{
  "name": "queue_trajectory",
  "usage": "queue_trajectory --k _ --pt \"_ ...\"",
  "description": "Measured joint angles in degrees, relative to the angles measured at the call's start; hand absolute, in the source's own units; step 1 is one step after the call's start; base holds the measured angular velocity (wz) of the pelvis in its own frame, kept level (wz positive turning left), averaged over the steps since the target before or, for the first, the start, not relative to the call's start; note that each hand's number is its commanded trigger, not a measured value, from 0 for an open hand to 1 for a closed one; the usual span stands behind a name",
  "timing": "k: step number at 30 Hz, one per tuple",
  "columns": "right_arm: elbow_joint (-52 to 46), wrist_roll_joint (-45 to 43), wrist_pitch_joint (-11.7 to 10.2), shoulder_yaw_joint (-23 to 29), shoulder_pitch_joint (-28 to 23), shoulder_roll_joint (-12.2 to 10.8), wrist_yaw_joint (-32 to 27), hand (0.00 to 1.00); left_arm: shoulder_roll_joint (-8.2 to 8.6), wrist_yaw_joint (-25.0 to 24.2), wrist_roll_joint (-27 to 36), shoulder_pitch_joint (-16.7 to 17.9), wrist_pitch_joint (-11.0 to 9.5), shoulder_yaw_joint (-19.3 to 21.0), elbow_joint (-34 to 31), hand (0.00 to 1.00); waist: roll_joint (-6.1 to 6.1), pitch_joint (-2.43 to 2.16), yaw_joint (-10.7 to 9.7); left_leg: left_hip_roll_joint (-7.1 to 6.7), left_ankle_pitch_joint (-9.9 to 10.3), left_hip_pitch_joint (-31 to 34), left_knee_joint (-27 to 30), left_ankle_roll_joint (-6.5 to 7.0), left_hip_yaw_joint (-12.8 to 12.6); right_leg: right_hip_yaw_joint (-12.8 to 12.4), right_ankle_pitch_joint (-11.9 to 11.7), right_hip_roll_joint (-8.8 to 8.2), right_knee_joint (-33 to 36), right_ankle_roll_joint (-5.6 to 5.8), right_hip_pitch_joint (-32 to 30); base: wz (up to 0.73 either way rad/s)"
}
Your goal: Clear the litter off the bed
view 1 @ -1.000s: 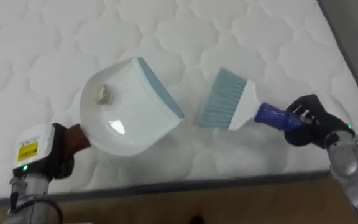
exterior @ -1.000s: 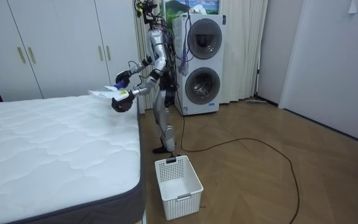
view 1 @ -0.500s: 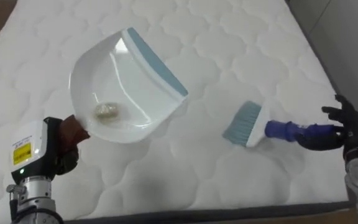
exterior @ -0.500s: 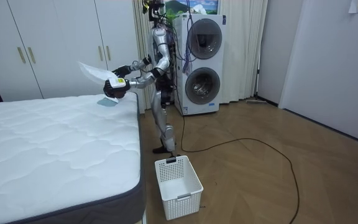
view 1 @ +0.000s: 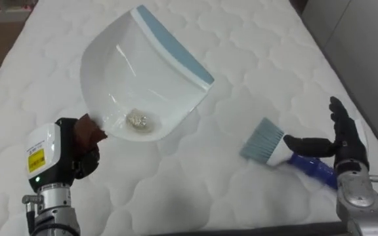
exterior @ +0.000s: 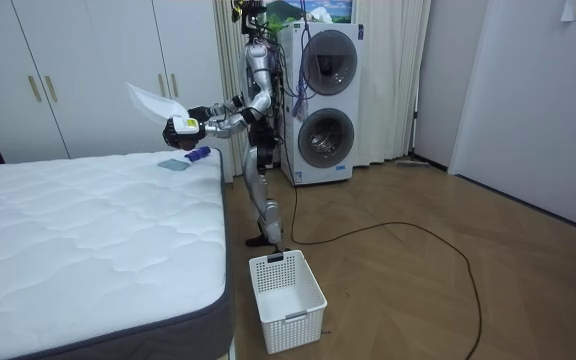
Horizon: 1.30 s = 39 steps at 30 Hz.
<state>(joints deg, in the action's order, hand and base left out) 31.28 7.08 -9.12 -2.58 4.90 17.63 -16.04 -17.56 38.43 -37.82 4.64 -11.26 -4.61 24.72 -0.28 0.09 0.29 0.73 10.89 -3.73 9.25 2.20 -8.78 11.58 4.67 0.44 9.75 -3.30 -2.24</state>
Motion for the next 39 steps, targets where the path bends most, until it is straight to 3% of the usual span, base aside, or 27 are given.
queue_trajectory --k 6,22,27,39 --pt "0.1 3.0 -0.4 -0.5 -1.0 -2.1 0.9 0.0 0.63 -0.8 0.1 0.0 -0.5 0.0 0.0 1.0 -0.24 0.3 0.2 0.0 0.0 -0.1 -0.1 -0.01 0.0 -0.1 0.0 0.07 -0.2 0.01 0.1 0.0" --pt "0.0 4.4 -0.4 -0.7 -2.0 -4.1 4.4 0.0 2.07 -1.5 0.1 0.0 -0.9 0.0 0.0 1.0 -0.14 0.33 0.3 -0.03 0.1 0.0 -0.6 -0.05 0.0 -0.4 0.1 0.18 -0.1 0.08 -0.3 -0.01" --pt "0.1 1.1 -0.4 -0.5 -3.0 -4.1 5.5 0.0 3.77 -1.9 -0.3 0.0 -0.9 0.1 0.0 1.0 -0.09 0.3 1.6 -0.02 0.1 0.3 -0.6 -0.05 -0.1 -0.4 0.1 0.18 0.0 0.08 -0.8 0.0" --pt "0.0 -5.4 -0.4 -0.5 -3.8 -4.7 7.6 0.0 4.14 -3.1 -1.9 0.6 -0.9 1.1 -0.7 1.0 -0.09 0.03 2.1 -0.01 0.1 1.0 -0.6 -0.05 0.2 -0.1 0.1 0.14 -0.1 0.03 -1.1 0.0"
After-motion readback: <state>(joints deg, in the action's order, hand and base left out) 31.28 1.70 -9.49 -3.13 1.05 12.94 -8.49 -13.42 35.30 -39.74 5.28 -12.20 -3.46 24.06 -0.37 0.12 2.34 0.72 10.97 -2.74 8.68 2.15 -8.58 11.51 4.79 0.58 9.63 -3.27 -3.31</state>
